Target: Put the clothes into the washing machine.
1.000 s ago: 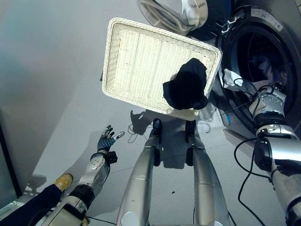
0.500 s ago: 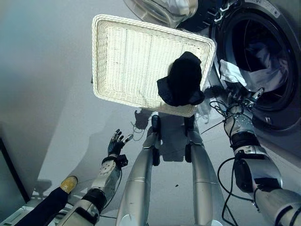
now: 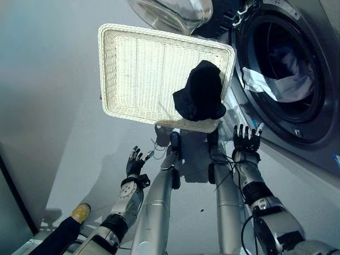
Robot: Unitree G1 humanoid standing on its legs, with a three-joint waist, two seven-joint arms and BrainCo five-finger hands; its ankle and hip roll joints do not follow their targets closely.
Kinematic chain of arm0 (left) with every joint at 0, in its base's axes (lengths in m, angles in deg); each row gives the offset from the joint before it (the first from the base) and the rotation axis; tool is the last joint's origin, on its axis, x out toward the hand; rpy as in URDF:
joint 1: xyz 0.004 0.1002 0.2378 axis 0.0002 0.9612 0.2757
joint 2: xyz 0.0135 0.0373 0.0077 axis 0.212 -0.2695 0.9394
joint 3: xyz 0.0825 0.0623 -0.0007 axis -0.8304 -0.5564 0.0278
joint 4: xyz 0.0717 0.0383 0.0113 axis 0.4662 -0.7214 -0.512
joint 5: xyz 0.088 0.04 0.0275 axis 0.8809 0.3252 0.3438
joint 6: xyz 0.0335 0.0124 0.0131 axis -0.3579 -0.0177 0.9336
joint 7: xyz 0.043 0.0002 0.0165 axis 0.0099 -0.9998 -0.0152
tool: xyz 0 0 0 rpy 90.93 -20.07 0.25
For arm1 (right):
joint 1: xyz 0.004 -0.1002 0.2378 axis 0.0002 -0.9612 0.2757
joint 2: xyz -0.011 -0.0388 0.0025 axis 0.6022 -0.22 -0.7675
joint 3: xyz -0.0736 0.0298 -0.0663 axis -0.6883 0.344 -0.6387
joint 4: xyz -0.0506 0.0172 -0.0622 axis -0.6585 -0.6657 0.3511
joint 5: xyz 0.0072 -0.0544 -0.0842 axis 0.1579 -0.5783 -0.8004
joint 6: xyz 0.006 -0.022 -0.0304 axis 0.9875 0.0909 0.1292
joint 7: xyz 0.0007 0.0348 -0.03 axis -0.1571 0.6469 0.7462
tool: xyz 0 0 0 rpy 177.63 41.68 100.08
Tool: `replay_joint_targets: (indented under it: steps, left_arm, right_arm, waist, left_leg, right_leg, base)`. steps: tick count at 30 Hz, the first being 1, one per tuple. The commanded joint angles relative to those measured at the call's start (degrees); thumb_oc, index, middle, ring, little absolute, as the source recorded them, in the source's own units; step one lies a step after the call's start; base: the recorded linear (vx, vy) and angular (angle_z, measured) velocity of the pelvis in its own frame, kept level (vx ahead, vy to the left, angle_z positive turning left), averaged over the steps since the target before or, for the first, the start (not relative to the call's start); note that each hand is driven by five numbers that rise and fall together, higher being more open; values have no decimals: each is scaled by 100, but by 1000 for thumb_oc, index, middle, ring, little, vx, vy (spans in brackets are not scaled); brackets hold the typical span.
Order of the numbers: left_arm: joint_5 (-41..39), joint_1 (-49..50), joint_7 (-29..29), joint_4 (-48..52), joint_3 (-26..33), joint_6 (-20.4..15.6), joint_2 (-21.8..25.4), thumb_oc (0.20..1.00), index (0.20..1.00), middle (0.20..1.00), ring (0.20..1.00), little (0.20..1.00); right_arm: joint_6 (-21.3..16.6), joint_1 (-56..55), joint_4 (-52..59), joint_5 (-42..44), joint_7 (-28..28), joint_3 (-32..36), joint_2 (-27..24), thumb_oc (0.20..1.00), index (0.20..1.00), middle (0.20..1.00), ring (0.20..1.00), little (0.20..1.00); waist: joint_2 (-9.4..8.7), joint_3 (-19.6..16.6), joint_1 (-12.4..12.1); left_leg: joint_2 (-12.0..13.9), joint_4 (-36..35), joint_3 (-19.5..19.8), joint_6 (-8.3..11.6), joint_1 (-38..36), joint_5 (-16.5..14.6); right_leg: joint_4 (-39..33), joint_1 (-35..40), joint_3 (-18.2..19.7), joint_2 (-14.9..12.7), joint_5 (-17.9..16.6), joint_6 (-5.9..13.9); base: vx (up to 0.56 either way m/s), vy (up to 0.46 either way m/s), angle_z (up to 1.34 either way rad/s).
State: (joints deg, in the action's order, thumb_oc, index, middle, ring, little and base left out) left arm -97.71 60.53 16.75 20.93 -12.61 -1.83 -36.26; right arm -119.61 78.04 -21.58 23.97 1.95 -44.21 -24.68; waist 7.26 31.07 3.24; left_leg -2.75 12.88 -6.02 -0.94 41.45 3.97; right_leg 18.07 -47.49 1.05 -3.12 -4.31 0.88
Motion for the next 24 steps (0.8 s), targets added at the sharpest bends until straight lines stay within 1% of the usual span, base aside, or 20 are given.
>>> replay_joint_targets:
  steps: [1, 2, 3, 5, 6, 7, 9, 11, 12, 13, 14, 15, 16, 17, 18, 20, 24]
  left_arm:
    - [-12, 450, 126, 147, 250, -110, -19, 1000, 1000, 1000, 1000, 1000]
    - [-20, 473, 117, 148, 299, -103, -22, 1000, 1000, 1000, 1000, 1000]
    - [-20, 483, 112, 148, 319, -98, -26, 1000, 1000, 1000, 1000, 1000]
    - [-29, 517, 43, 123, 427, -68, -11, 1000, 1000, 1000, 1000, 1000]
    - [-40, 513, 16, 106, 448, -59, -8, 1000, 1000, 1000, 1000, 1000]
    - [-47, 494, -55, 54, 499, -39, 0, 1000, 1000, 1000, 1000, 1000]
    - [-84, 386, -210, -97, 571, -24, 62, 1000, 1000, 1000, 1000, 1000]
    - [-133, 324, -334, -251, 571, -39, 120, 1000, 1000, 1000, 1000, 1000]
    - [-145, 288, -346, -272, 578, -38, 131, 1000, 1000, 1000, 1000, 1000]
    - [-173, 205, -413, -380, 556, -29, 186, 1000, 1000, 1000, 1000, 1000]
    - [-185, 211, -427, -400, 544, -27, 194, 1000, 1000, 1000, 1000, 1000]
    - [-207, 131, -503, -513, 527, -10, 243, 1000, 1000, 1000, 1000, 1000]
    - [-216, 99, -508, -528, 535, -8, 248, 1000, 1000, 1000, 1000, 1000]
    - [-229, 15, -538, -599, 509, 21, 291, 1000, 1000, 1000, 1000, 1000]
    - [-255, -16, -559, -636, 502, 29, 309, 1000, 1000, 1000, 1000, 1000]
    - [-323, -124, -643, -778, 443, 62, 376, 1000, 1000, 1000, 1000, 1000]
    - [-382, -297, -739, -939, 405, 114, 438, 1000, 1000, 1000, 1000, 1000]
  right_arm:
    - [-163, -222, 905, -5338, 2651, -489, -416, 1000, 1000, 1000, 1000, 1000]
    - [-48, -252, 1044, -6025, 3026, -606, -544, 1000, 1000, 1000, 1000, 1000]
    - [17, -268, 1087, -6405, 3158, -639, -587, 1000, 1000, 1000, 1000, 1000]
    - [528, -191, 1346, -8071, 3789, -909, -980, 1000, 1000, 1000, 1000, 1000]
    - [674, -161, 1371, -8475, 3913, -963, -1072, 1000, 1000, 1000, 1000, 1000]
    - [980, -35, 1359, -9002, 4086, -1082, -1264, 1000, 1000, 1000, 1000, 1000]
    - [1343, 268, 1185, -9624, 4175, -1317, -1555, 1000, 1000, 1000, 1000, 1000]
    - [1611, 478, 1020, -9931, 4166, -1496, -1730, 1000, 1000, 1000, 1000, 1000]
    - [1649, 534, 999, -9990, 4166, -1516, -1758, 1000, 1000, 1000, 1000, 1000]
    - [1905, 767, 837, -10158, 4073, -1718, -1910, 1000, 1000, 1000, 1000, 1000]
    - [1917, 780, 819, -10179, 4087, -1753, -1924, 1000, 1000, 1000, 1000, 1000]
    - [2197, 1024, 658, -10423, 4030, -1963, -2025, 1000, 1000, 1000, 1000, 1000]
    - [2222, 1074, 641, -10438, 4008, -1982, -2038, 1000, 1000, 1000, 1000, 1000]
    - [2423, 1278, 474, -10465, 3937, -2150, -2105, 1000, 1000, 1000, 1000, 1000]
    - [2477, 1348, 410, -10508, 3907, -2214, -2126, 1000, 1000, 1000, 1000, 1000]
    - [2708, 1673, 38, -10550, 3860, -2488, -2178, 1000, 1000, 1000, 1000, 1000]
    - [2868, 2102, -413, -10457, 3710, -2675, -2240, 1000, 1000, 1000, 1000, 1000]
  waist:
    - [40, -128, 109]
    - [-2, -128, 126]
    - [-20, -128, 132]
    - [-124, -128, 145]
    - [-145, -128, 143]
    - [-178, -128, 120]
    - [-206, -128, 45]
    - [-220, -128, -17]
    - [-222, -128, -29]
    - [-223, -128, -102]
    - [-223, -128, -110]
    - [-224, -128, -194]
    - [-223, -128, -204]
    - [-235, -128, -272]
    - [-239, -128, -293]
    - [-245, -128, -398]
    - [-241, -128, -514]
  left_leg:
    - [-211, -319, 178, 230, -113, 108]
    - [-213, -337, 190, 226, -141, 104]
    - [-214, -347, 196, 224, -155, 104]
    - [-229, -356, 229, 214, -201, 86]
    - [-230, -362, 237, 210, -215, 83]
    - [-234, -365, 255, 209, -232, 81]
    - [-236, -396, 295, 213, -219, 125]
    - [-240, -391, 344, 220, -245, 103]
    - [-239, -399, 350, 223, -210, 139]
    - [-236, -429, 405, 224, -214, 159]
    - [-239, -427, 420, 224, -248, 129]
    - [-235, -449, 473, 225, -250, 147]
    - [-230, -459, 477, 226, -215, 183]
    - [-226, -480, 517, 235, -198, 205]
    - [-225, -486, 533, 238, -189, 213]
    - [-218, -510, 601, 257, -185, 215]
    - [-192, -568, 654, 283, -108, 292]
  right_leg:
    - [-105, 281, -276, 387, 297, 87]
    - [-169, 322, -273, 381, 265, 107]
    - [-198, 341, -271, 379, 249, 117]
    - [-317, 417, -289, 352, 171, 183]
    - [-336, 431, -295, 343, 153, 202]
    - [-373, 467, -324, 318, 127, 237]
    - [-433, 487, -379, 283, 67, 285]
    - [-418, 535, -434, 247, 107, 316]
    - [-439, 510, -442, 244, 66, 320]
    - [-439, 526, -494, 218, 69, 344]
    - [-417, 557, -505, 211, 111, 349]
    - [-407, 566, -559, 184, 112, 374]
    - [-428, 538, -566, 183, 70, 375]
    - [-436, 539, -617, 160, 64, 390]
    - [-438, 535, -637, 153, 60, 394]
    - [-412, 544, -720, 107, 96, 412]
    - [-425, 496, -821, 68, 60, 431]
  base:
    - [-90, 93, -9]
    - [-64, 60, -7]
    - [-62, 44, -5]
    - [-80, 33, 1]
    - [-91, 11, 1]
    - [-100, 7, 2]
    - [-109, -15, 4]
    - [-76, -53, 6]
    - [-97, -78, 19]
    - [-63, -57, 19]
    - [-82, -95, 24]
    - [-53, -56, 16]
    - [-88, -92, 27]
    - [-55, -51, 24]
    - [-59, -75, 30]
    - [-28, -63, 24]
    - [-24, -47, 17]
